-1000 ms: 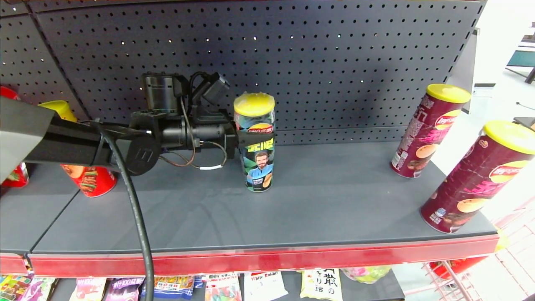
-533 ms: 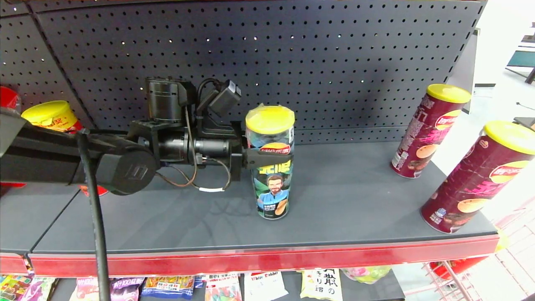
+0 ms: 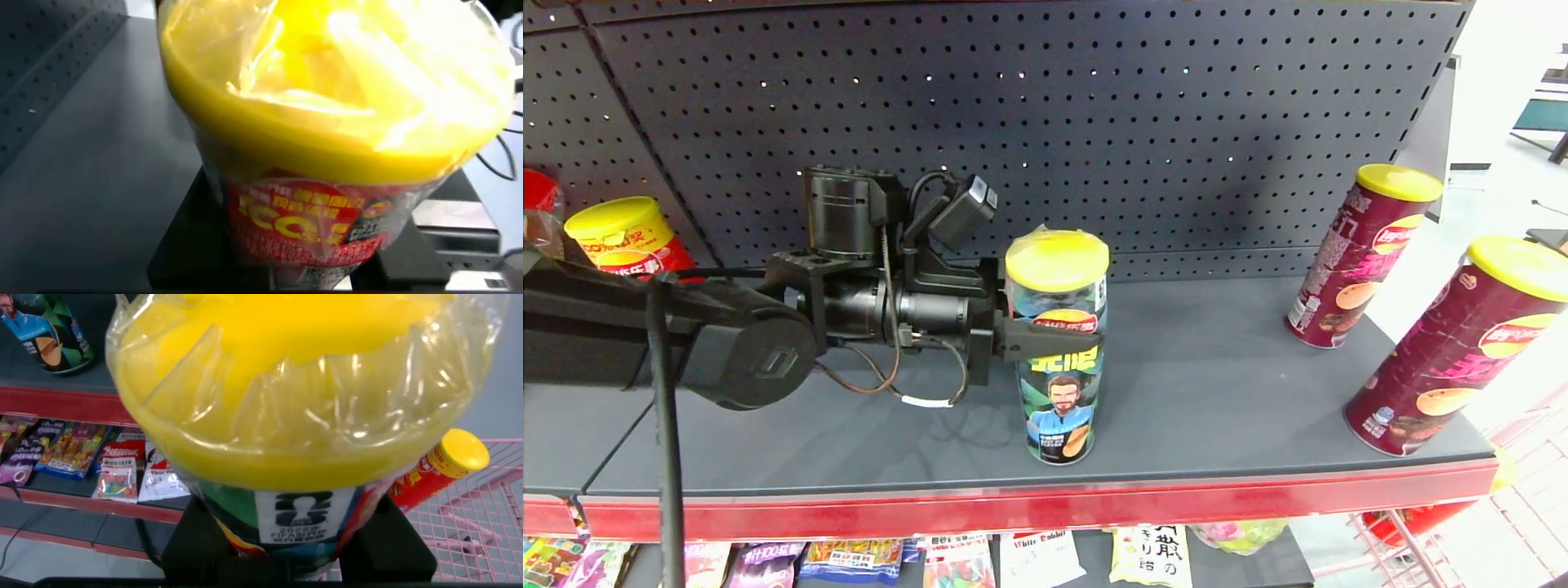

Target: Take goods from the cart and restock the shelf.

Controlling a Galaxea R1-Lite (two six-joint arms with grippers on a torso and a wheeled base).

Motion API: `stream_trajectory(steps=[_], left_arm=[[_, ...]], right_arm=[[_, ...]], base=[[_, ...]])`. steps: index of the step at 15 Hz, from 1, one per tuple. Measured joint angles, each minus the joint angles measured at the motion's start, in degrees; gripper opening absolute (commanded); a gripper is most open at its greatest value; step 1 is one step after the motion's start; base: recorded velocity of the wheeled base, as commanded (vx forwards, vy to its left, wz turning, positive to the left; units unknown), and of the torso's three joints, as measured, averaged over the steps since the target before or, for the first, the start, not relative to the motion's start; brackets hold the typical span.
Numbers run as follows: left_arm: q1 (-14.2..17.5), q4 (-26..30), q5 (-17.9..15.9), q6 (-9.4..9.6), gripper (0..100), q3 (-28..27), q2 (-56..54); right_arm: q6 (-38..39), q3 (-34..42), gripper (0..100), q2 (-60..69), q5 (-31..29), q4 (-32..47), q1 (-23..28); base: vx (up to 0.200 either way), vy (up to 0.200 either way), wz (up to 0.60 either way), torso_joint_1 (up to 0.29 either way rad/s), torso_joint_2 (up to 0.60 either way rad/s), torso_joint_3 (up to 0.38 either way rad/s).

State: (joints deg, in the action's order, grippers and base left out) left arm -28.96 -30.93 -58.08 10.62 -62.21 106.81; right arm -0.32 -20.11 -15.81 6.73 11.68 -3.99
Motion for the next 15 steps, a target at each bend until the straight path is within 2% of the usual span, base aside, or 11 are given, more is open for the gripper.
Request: stream_trajectory(steps=[4,7,11,12,15], left_arm=[[-0.4,0.0,-1.2,0.09,0,1.8,-1.1],[-0.4,0.0,-1.3,1.94,0,2.7,-1.2],[-0.4,-0.1,-1.3,2.73,0,2.9,-0.9],[-0.4,-0.1,-1.5,3.28,100,2.9,-0.8],[-0.6,0.1,-1.7,4.38,100,3.6,-0.8]], right_arm=[[0.0,0.0,0,0.0,0.1,0.0,0.0],[0.0,0.0,0,0.0,0.0,0.0,0.0],[0.0,0.0,0,0.0,-0.1,0.0,0.0],[0.0,0.0,0,0.0,-0.1,0.0,0.0],[0.0,0.0,0,0.0,0.1,0.1,0.0]], base=[[0.0,0.0,0.0,0.0,0.0,0.0],[0.0,0.0,0.0,0.0,0.0,0.0],[0.0,0.0,0.0,0.0,0.0,0.0],[0.0,0.0,0.0,0.0,0.0,0.0],[0.0,0.0,0.0,0.0,0.0,0.0]])
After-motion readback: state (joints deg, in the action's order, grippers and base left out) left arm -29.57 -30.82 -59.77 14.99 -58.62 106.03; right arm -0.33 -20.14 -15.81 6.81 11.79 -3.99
